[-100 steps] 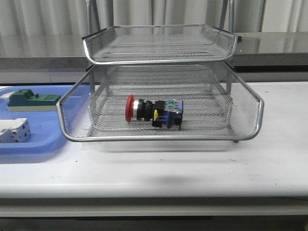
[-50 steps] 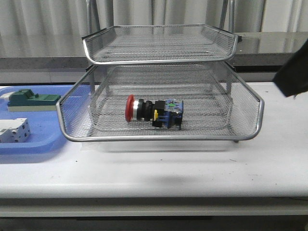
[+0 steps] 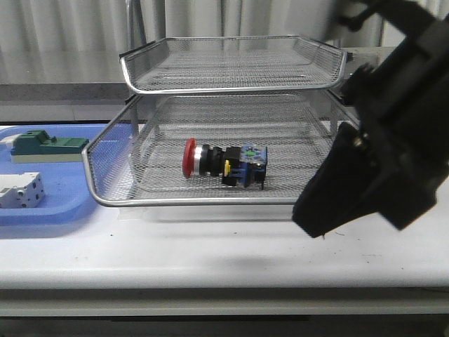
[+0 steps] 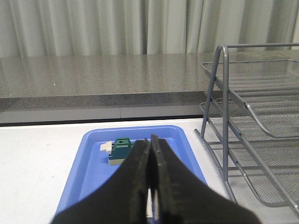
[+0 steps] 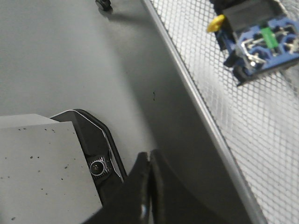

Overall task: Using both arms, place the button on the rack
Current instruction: 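Push the middle tier with the right gripper back into the rack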

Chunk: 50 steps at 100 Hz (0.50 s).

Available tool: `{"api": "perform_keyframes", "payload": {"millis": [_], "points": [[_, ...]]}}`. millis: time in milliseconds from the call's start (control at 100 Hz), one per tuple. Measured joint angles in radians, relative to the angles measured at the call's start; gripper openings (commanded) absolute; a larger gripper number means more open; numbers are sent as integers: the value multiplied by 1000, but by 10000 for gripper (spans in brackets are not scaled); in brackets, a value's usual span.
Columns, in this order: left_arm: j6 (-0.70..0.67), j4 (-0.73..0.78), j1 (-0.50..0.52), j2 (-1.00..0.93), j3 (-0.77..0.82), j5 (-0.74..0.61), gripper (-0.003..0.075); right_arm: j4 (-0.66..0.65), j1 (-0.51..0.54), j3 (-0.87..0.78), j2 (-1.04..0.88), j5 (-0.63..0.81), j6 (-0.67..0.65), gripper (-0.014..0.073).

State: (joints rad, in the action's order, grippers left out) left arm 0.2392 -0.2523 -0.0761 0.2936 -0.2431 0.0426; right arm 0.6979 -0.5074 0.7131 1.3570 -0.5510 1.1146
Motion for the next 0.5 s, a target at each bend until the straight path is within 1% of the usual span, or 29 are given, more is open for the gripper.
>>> {"api": "perform_keyframes", "payload": {"millis": [110,220,500], "points": [[0,0,0,0,0,0,-20,2,-38,2,62,58,40,-69],[0,0,0,0,0,0,-20,4,-57,12,114,100,53,-69],[0,0,0,0,0,0,-20,-17,-59,70,183,177,59,-69]]}}
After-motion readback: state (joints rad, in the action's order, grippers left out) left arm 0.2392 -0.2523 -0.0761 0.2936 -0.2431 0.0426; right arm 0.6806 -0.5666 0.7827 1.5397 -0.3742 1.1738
